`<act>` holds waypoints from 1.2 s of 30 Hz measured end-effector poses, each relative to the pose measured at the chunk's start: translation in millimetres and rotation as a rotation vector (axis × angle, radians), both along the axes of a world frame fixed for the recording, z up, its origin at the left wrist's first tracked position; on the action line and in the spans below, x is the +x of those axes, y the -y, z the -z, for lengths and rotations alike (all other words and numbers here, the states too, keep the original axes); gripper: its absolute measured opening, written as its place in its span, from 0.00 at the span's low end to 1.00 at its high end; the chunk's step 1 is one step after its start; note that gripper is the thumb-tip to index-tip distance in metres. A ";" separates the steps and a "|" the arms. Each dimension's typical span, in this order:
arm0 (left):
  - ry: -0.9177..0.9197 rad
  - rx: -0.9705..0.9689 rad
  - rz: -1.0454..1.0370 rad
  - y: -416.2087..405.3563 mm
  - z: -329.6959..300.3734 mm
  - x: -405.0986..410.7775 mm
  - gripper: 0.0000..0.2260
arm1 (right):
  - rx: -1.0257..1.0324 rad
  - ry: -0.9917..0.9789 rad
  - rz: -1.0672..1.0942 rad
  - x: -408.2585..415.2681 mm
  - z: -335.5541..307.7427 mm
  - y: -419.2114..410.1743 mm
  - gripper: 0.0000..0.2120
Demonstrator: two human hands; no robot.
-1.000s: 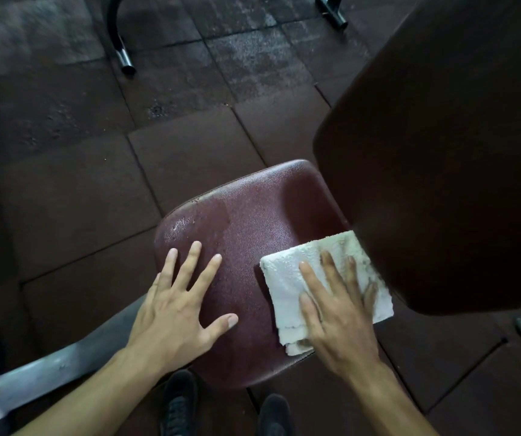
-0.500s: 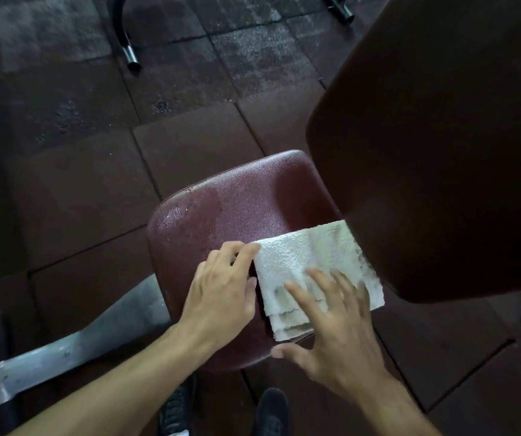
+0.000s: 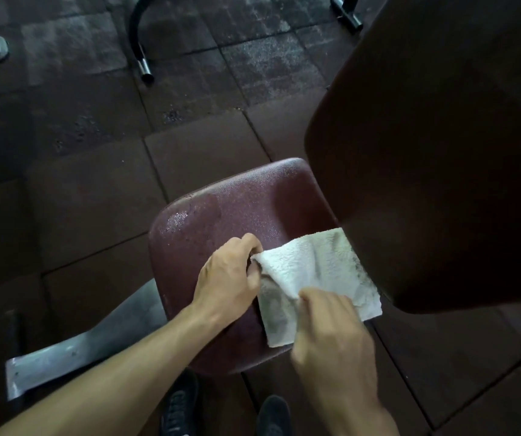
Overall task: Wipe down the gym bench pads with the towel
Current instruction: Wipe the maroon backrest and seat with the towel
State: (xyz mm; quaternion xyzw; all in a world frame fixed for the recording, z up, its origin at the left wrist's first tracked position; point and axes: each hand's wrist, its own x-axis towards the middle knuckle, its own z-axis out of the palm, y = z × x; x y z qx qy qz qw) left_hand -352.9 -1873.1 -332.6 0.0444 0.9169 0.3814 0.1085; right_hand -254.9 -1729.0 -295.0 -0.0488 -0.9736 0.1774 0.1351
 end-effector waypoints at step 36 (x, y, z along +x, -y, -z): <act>0.435 0.029 -0.446 44.3 -32.6 5.6 0.15 | -0.155 0.681 0.243 -67.7 9.1 -11.3 0.24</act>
